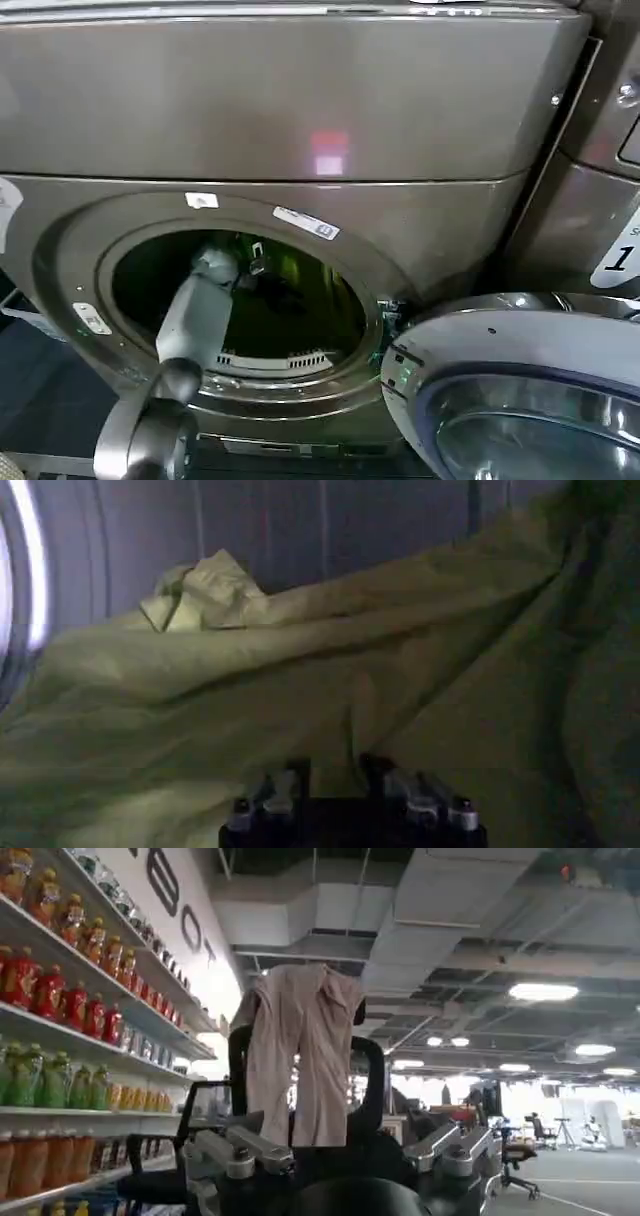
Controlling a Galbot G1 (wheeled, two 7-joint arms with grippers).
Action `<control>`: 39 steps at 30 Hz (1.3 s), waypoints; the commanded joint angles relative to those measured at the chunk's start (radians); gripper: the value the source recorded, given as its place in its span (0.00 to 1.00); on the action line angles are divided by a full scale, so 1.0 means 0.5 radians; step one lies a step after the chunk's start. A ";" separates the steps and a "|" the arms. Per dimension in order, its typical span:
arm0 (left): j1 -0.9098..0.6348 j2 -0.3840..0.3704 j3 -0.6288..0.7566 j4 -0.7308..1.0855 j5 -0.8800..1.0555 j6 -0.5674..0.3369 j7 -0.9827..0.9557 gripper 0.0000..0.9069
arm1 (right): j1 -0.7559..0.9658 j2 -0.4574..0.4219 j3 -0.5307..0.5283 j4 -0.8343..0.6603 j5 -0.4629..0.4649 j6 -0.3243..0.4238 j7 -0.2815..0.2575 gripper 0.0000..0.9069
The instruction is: Grasp the clothes from the dryer.
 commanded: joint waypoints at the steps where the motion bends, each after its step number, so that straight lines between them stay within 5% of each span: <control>1: 0.106 -0.022 -0.022 -0.323 -0.288 0.083 -0.698 0.00 | 0.016 0.006 -0.010 0.071 -0.001 -0.078 0.018 1.00; 5: 0.189 -0.065 0.000 -0.481 -0.475 0.186 -1.097 0.00 | 0.020 0.005 -0.006 0.170 0.099 -0.197 0.018 1.00; 10: 0.294 -0.141 0.060 -0.645 -0.776 0.258 -1.907 0.00 | 0.029 0.026 -0.031 0.188 0.091 -0.189 0.008 1.00; 14: 0.366 -0.227 0.075 -0.798 -1.190 0.496 -2.413 0.00 | 0.028 0.023 -0.032 0.194 0.104 -0.162 -0.004 1.00; 21: 0.415 -0.254 0.066 -0.914 -1.460 0.623 -2.524 0.00 | 0.025 0.032 -0.035 0.198 0.140 -0.101 -0.016 1.00; 24: 0.408 -0.248 0.072 -0.917 -1.462 0.628 -2.517 0.00 | 0.030 0.048 -0.018 0.268 0.224 -0.253 0.001 1.00; 27: 0.408 -0.246 0.073 -0.927 -1.457 0.630 -2.505 0.00 | 0.032 0.040 -0.051 0.225 0.205 -0.067 0.005 1.00; 39: 0.413 -0.221 0.085 -0.985 -1.421 0.671 -2.446 0.00 | 0.012 0.051 -0.011 0.215 0.130 -0.086 -0.020 1.00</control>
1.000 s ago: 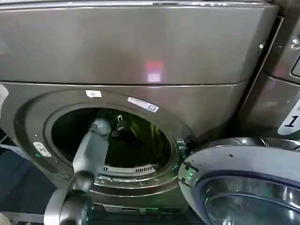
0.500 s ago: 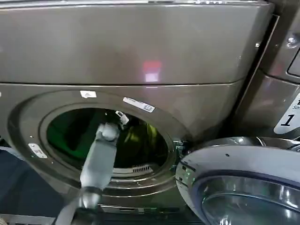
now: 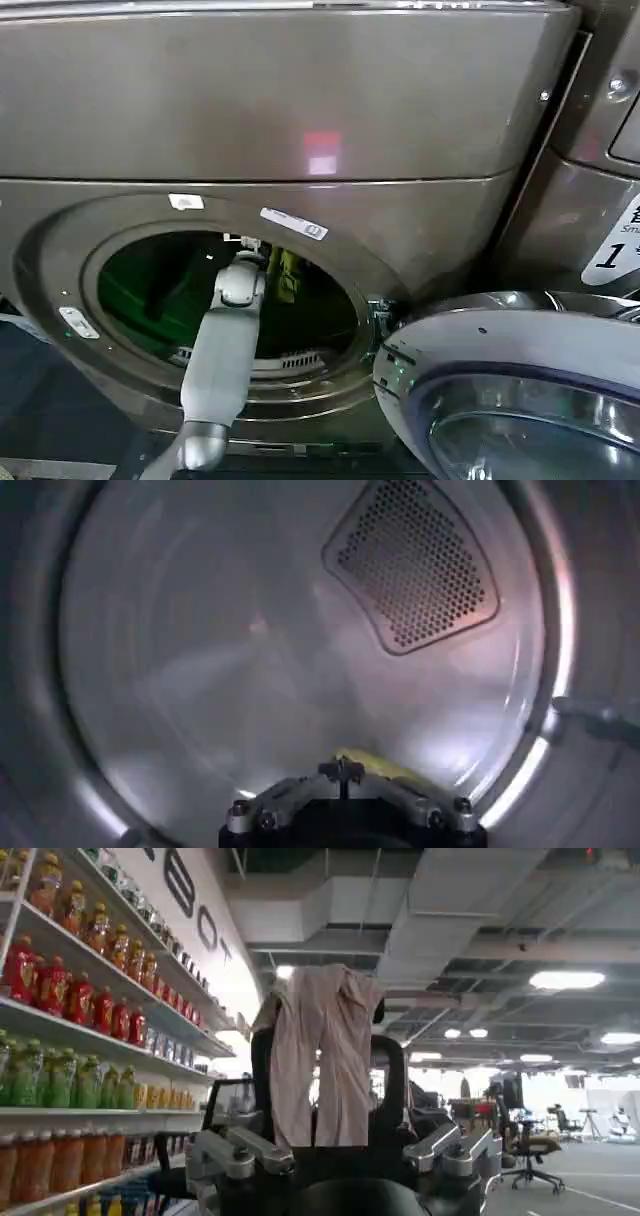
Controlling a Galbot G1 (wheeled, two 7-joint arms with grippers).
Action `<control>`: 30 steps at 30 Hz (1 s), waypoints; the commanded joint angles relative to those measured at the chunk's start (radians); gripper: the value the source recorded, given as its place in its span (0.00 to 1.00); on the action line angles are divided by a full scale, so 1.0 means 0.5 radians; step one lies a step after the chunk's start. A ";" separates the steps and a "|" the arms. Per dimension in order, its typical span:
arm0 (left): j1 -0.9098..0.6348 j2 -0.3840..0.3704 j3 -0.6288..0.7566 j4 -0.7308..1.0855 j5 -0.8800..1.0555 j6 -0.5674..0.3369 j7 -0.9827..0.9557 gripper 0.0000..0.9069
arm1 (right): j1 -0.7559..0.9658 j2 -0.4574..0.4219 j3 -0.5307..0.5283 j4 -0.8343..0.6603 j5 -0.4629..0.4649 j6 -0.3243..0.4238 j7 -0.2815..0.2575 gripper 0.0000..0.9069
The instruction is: Grasp the clothes from the dryer.
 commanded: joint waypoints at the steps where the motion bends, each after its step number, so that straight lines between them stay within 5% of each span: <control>1: 0.023 -0.006 0.011 -0.065 -0.055 0.053 -0.053 0.00 | 0.002 0.006 0.003 0.006 -0.008 0.022 -0.001 1.00; 30: 0.040 0.002 0.012 -0.014 -0.014 -0.027 0.020 0.00 | 0.031 0.029 0.043 0.108 0.035 -0.183 0.010 1.00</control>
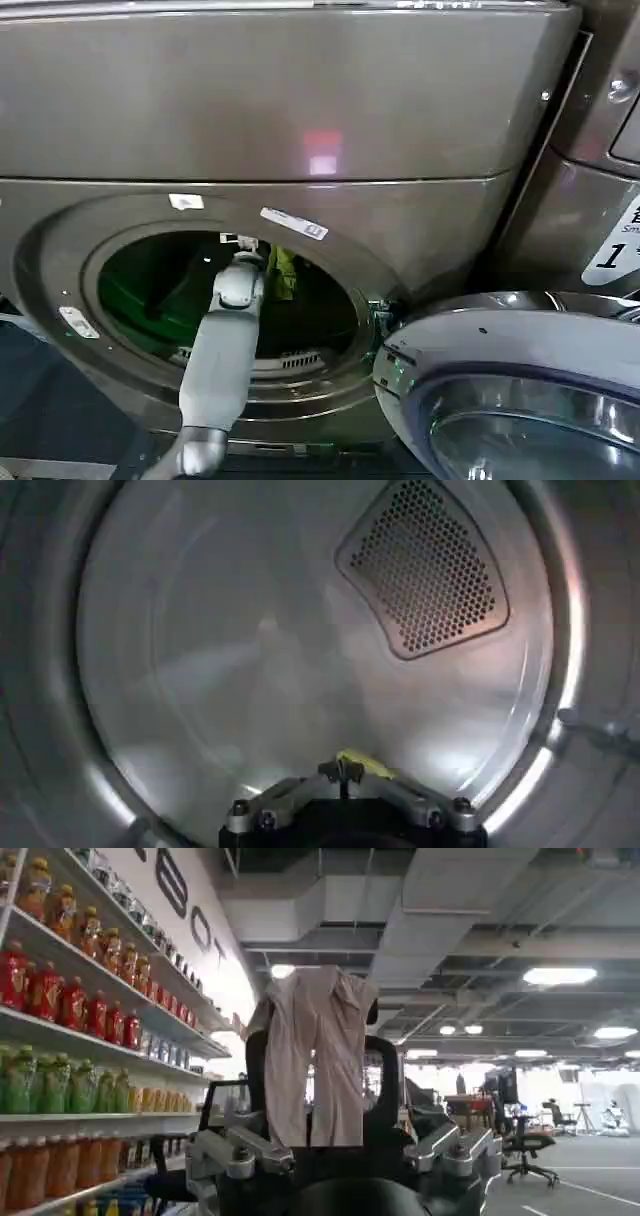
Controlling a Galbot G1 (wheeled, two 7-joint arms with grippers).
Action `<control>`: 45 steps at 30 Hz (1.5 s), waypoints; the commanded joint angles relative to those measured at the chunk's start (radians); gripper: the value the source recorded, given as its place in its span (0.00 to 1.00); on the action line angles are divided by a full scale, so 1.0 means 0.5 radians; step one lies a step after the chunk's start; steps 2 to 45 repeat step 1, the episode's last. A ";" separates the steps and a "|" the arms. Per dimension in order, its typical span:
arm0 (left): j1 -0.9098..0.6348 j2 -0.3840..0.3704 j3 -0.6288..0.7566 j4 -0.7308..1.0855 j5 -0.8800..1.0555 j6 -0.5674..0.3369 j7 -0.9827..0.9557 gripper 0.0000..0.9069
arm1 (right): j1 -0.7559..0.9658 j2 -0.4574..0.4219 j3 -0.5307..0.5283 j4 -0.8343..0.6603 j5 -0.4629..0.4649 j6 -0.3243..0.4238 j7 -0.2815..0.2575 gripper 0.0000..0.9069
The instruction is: Grasp the clothes from the dryer.
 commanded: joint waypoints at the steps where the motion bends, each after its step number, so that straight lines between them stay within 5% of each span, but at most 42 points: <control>1: 0.002 0.002 0.002 0.003 0.014 -0.013 0.003 0.00 | 0.004 0.016 0.004 0.037 0.002 -0.058 -0.010 1.00; 45: 0.002 0.002 0.002 0.003 0.014 -0.013 0.003 0.00 | 0.004 0.016 0.004 0.037 0.002 -0.058 -0.010 1.00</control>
